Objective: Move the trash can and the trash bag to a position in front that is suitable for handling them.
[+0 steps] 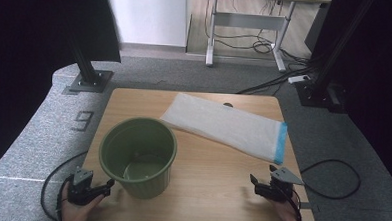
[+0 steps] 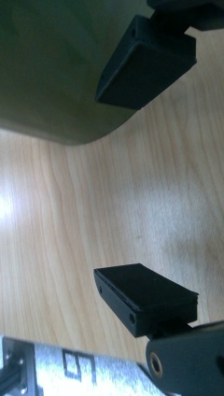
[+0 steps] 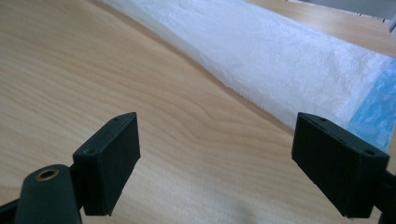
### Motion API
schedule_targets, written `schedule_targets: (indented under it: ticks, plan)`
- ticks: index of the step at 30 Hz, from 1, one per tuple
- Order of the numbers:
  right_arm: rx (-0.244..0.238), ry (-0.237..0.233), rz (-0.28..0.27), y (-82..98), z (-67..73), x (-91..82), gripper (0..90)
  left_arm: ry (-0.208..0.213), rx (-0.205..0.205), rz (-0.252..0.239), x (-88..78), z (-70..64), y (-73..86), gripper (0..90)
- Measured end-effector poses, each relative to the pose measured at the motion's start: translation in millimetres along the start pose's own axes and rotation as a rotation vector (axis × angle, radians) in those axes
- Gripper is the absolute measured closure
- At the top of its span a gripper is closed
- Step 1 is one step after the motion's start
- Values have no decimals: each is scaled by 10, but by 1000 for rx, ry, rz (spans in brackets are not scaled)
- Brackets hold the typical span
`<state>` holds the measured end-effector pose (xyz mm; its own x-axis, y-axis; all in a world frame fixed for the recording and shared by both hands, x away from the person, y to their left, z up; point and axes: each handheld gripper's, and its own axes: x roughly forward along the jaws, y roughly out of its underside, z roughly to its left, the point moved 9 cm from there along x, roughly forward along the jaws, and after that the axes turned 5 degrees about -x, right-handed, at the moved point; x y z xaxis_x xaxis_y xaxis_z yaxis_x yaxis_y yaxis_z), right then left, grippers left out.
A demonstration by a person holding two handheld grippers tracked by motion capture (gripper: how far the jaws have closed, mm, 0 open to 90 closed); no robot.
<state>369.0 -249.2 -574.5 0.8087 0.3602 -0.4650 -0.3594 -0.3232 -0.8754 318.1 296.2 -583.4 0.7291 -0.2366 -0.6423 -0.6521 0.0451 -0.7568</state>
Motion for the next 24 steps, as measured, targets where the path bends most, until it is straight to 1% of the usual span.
schedule_targets:
  ticks: [2,3,5,7,10,11,14,15,16,17,18,19,20,21,22,23,24]
  plan:
    - [1,-7,-11,-27,15,11,148,3,23,11,-9,-36,22,141]
    - [-7,-12,-6,-22,28,20,148,4,30,9,-18,-52,24,141]
    - [-29,-20,6,1,54,39,148,4,36,5,-30,-65,18,139]
    - [-35,-18,12,16,63,39,142,5,31,0,-31,-67,6,140]
    - [-27,-15,5,1,59,18,139,11,35,0,-29,-79,4,139]
    - [-14,-6,-12,-36,36,-18,137,14,42,-5,-44,-95,0,139]
    - [9,-5,-28,-63,8,-46,138,31,49,-18,-87,-118,-3,139]
    - [11,-5,-30,-63,-2,-44,137,41,54,-21,-106,-126,0,139]
    - [11,-5,-30,-63,-2,-44,137,41,54,-21,-106,-126,0,139]
    - [11,-6,-23,-51,-14,-27,138,71,57,-35,-151,-143,-2,139]
    - [11,-7,-22,-52,-16,-19,138,82,60,-42,-176,-147,-8,139]
    - [12,-8,-22,-54,-15,-11,138,82,60,-42,-176,-147,-8,139]
    - [10,-10,-21,-56,-12,-2,138,114,66,-61,-233,-168,-30,139]
    - [10,-8,-20,-55,-9,3,138,132,70,-73,-263,-187,-45,139]
    - [10,-8,-20,-55,-9,3,138,132,70,-73,-263,-187,-45,139]
    - [8,-9,-17,-53,-2,6,138,163,91,-91,-317,-240,-73,139]
    - [9,-10,-17,-55,-1,6,138,178,106,-96,-339,-273,-85,139]
